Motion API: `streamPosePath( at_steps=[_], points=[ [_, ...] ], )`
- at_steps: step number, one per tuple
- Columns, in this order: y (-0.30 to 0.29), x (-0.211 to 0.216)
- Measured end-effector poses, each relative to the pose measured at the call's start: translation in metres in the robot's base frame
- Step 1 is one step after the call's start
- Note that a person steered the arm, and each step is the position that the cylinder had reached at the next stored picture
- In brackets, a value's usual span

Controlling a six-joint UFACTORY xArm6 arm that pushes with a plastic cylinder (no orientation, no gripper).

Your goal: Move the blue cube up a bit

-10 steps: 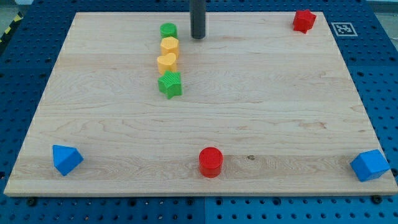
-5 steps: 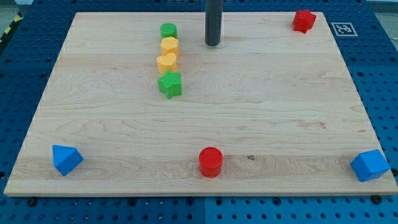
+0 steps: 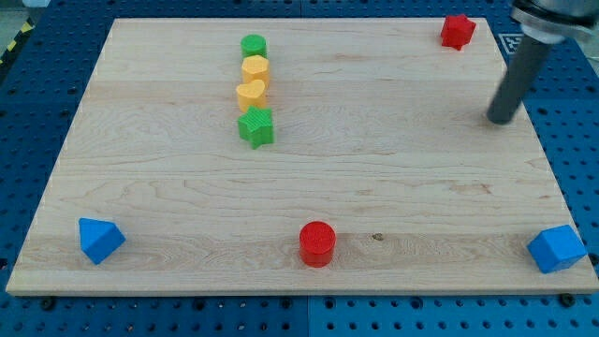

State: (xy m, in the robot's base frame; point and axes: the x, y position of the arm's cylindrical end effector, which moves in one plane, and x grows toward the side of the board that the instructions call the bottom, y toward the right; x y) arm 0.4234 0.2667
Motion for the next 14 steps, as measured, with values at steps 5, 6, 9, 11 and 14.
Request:
streamPosePath(
  at_steps=[5,6,9,11,14],
  points=[
    [0.051,0.193],
    [0.050,0.192],
    [0.006,0.194],
    [-0.018,0.192],
    [-0.006,0.189]
  ],
)
